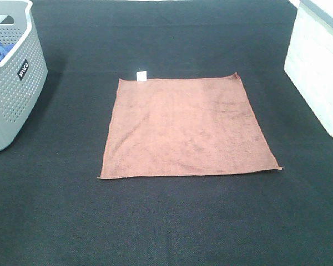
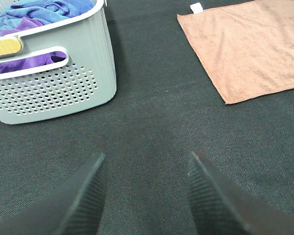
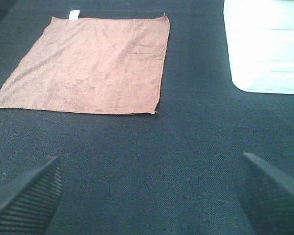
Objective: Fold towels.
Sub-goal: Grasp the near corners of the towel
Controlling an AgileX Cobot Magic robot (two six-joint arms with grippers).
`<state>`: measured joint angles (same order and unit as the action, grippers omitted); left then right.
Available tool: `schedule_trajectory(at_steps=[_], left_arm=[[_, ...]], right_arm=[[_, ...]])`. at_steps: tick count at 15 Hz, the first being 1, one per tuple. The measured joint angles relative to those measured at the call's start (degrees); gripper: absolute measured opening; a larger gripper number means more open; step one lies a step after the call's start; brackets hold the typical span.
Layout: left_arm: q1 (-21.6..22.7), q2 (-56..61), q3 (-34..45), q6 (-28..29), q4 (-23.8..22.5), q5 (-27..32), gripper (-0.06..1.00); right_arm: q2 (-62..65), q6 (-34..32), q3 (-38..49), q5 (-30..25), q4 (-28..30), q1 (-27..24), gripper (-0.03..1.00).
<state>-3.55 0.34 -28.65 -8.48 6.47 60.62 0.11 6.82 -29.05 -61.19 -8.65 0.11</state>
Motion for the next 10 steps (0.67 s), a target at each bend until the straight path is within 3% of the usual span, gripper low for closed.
schedule_trajectory(at_steps=[10], left_arm=[[0.0, 0.0, 0.0, 0.0, 0.0, 0.0, 0.49]], right_arm=[[0.0, 0.0, 0.0, 0.0, 0.0, 0.0, 0.9]])
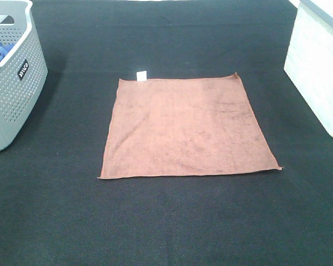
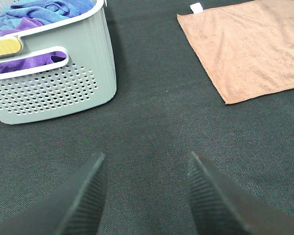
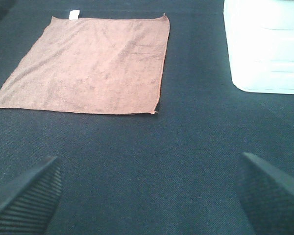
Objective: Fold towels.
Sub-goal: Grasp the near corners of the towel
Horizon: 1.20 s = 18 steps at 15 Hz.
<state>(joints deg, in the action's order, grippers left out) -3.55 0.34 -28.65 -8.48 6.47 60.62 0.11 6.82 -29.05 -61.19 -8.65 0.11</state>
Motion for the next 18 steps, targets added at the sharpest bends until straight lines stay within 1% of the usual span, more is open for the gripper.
schedule_trajectory(at_steps=[18], left_arm=[[0.0, 0.0, 0.0, 0.0, 0.0, 0.0, 0.49]], right_arm=[[0.0, 0.0, 0.0, 0.0, 0.0, 0.0, 0.9]])
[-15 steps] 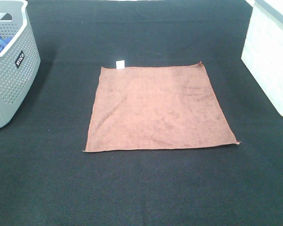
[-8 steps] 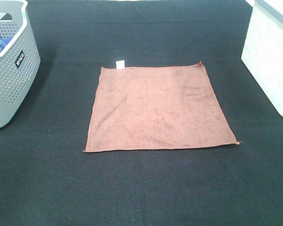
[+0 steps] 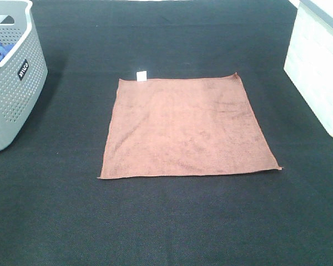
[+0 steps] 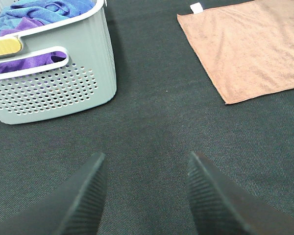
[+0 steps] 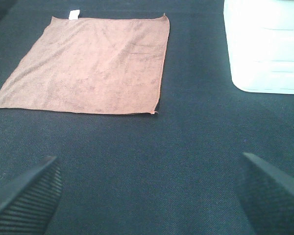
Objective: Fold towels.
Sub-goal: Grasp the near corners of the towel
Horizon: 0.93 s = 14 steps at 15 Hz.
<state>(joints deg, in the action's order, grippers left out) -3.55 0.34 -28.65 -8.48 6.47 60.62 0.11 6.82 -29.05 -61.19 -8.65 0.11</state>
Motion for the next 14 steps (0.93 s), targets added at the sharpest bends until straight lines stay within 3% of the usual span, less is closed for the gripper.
schedule_trajectory(at_steps=[14], left_arm=[[0.0, 0.0, 0.0, 0.0, 0.0, 0.0, 0.49]], right_arm=[[0.0, 0.0, 0.0, 0.0, 0.0, 0.0, 0.9]])
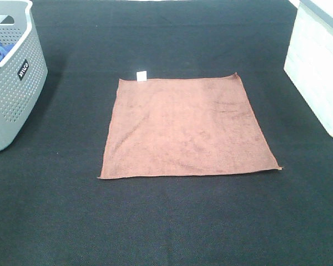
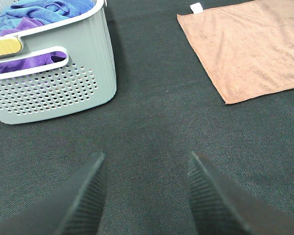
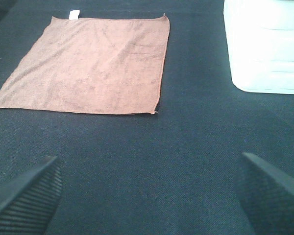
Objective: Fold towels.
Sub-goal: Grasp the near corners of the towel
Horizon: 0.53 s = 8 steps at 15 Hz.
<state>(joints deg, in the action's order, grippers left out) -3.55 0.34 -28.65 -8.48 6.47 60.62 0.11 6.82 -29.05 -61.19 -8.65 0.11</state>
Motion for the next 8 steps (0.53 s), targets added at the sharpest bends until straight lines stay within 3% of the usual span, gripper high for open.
schedule_trajectory(at_steps=[8], left_arm=[[0.0, 0.0, 0.0, 0.0, 0.0, 0.0, 0.49]], right_arm=[[0.0, 0.0, 0.0, 0.0, 0.0, 0.0, 0.9]])
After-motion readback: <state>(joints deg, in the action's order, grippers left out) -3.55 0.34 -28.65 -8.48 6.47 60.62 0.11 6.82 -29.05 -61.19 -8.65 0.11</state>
